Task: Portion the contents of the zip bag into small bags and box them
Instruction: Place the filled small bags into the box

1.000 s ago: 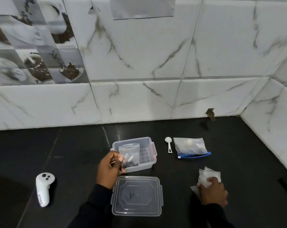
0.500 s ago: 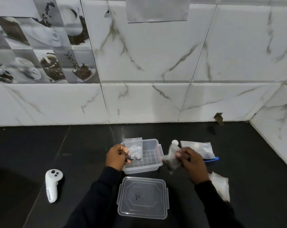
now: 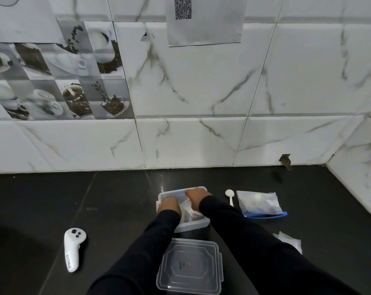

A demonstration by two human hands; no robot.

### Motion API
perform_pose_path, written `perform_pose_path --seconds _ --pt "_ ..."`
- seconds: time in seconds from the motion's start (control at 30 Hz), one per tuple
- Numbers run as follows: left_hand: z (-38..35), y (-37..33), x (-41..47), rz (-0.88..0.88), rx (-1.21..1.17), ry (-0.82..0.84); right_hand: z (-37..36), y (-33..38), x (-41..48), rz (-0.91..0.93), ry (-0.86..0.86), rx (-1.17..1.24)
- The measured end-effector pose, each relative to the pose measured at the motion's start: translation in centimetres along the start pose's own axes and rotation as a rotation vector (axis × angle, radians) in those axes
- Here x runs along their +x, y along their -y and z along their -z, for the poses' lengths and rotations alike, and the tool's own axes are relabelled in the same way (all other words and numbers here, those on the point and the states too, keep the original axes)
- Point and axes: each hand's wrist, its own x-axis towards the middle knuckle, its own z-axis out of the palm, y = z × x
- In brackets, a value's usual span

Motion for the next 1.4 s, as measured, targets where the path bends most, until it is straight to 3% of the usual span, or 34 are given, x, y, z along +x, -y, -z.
perform_pose_path --seconds 0.07,0.13,0.23,0.33,0.43,0.5,0.63,0.7,0.8,0.9,1.03,1.17,1.4 --pt "-0.6 0.1 -0.5 0.113 -0.16 0.013 -0.4 0.3 0.5 -0.021 0.072 -0.143" --pt "-0.6 0.1 -0.6 0.108 -0.121 0.01 -0.9 0.5 0.6 -0.044 0.1 -0.171" --pt "-1.0 0.5 1.3 -0.192 0.434 -0.075 -1.1 1.0 -0.5 -0.029 -0.113 -0.316" --pt "-0.4 -0.3 0.7 -0.347 0.659 -0.107 -1.1 2.0 -2.2 0.023 -0.279 -0.392" --pt "-0.1 -1.6 -1.1 -0.479 0.719 -0.252 0.2 1.7 -5.3 -0.062 -0.416 -0.209" --pt "-0.5 -2.1 -2.9 -0.593 0.586 -0.31 0.1 -0.3 -7.8 -0.148 -0.44 -0.012" --pt "-4.4 -1.9 -7.5 -0.77 0.225 -0.159 -2.6 -6.9 -15.3 -0.444 -0.572 0.408" --pt "-7.8 -1.6 -9.2 -0.711 0.08 0.076 -4.9 -10.9 -19.6 -0.628 -0.702 0.553" --pt "-14.6 -0.6 -10.1 -0.475 0.06 0.535 -8.6 -16.4 -24.6 -0.849 -0.807 0.627" --pt "-20.4 0.1 -11.1 -0.304 0.064 0.78 -11.1 -19.2 -26.7 -0.944 -0.701 0.705" --pt "-24.4 -0.3 -12.7 -0.275 0.1 0.799 -12.2 -20.0 -27.0 -0.897 -0.576 0.781" --pt "-25.7 -0.9 -12.8 -0.387 0.336 0.65 -13.2 -20.7 -26.2 -0.926 -0.484 0.819" --pt "-26.0 -0.7 -13.4 -0.416 0.385 0.566 -12.4 -20.6 -26.2 -0.945 -0.529 0.958"
